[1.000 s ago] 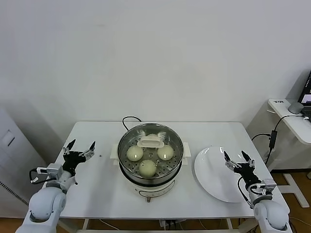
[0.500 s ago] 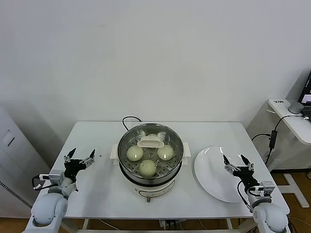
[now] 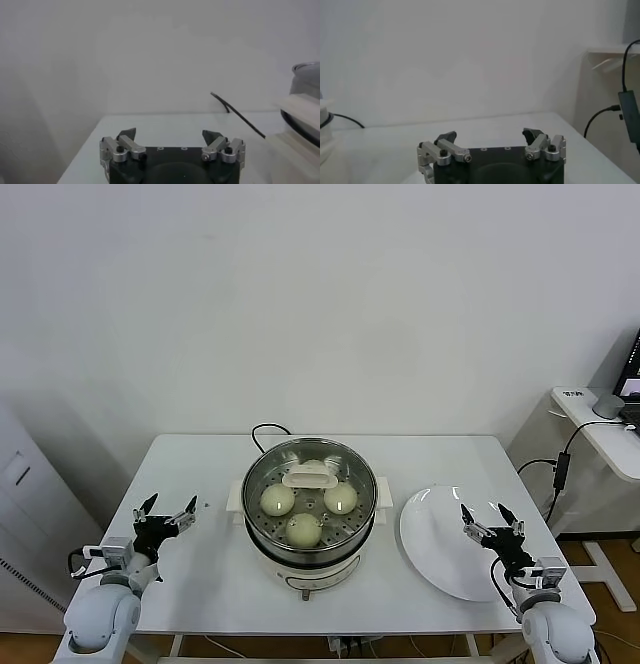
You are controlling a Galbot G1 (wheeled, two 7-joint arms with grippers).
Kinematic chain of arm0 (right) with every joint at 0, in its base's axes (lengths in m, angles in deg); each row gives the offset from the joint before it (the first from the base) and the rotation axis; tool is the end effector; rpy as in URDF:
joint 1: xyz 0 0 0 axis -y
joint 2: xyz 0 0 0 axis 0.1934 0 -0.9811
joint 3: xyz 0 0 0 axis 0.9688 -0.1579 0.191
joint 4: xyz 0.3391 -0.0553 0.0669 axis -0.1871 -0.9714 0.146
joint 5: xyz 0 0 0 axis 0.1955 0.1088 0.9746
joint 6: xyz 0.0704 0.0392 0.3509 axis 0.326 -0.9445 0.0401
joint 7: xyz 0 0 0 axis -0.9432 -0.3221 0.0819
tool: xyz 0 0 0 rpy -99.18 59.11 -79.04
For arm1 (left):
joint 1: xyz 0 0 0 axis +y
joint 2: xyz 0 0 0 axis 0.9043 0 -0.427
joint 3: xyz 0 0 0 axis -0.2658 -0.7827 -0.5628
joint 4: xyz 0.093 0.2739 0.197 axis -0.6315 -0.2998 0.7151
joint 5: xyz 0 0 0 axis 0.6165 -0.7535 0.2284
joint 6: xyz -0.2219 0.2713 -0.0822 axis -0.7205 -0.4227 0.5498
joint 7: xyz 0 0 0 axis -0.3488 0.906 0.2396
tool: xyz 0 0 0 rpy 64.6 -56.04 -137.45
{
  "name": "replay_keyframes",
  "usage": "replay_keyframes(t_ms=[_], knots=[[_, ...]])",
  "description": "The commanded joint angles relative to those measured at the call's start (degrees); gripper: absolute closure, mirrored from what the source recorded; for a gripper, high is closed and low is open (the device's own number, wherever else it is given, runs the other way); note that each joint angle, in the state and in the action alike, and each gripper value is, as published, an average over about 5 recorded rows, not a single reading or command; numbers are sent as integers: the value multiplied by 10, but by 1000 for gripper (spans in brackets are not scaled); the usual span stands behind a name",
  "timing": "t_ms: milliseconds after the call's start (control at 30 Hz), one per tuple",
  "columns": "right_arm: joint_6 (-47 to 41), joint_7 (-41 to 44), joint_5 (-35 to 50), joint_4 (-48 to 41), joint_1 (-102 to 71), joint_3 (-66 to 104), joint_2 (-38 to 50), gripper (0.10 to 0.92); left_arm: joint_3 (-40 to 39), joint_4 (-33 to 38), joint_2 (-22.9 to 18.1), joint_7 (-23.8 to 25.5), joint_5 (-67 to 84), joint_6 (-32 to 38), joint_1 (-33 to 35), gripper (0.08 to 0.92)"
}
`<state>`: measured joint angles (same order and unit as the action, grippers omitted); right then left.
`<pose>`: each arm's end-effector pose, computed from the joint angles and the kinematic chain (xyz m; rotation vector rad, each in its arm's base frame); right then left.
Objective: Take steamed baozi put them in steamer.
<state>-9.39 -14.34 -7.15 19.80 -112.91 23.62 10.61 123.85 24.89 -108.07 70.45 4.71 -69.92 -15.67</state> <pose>0.2801 -0.1984 -0.3737 0.0207 -2.9844 -0.0946 0.3050 0.1349 -0.3280 -0.0570 -2.9073 -0.0652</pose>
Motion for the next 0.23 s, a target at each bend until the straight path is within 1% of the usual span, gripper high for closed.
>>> replay_keyframes(t_ms=[33, 233], knots=[[-3, -1, -6, 2, 0, -1, 1, 203, 2, 1, 0, 0, 3, -3, 0, 177], [-3, -2, -8, 0, 2, -2, 0, 203, 2, 4, -1, -1, 3, -4, 2, 177]])
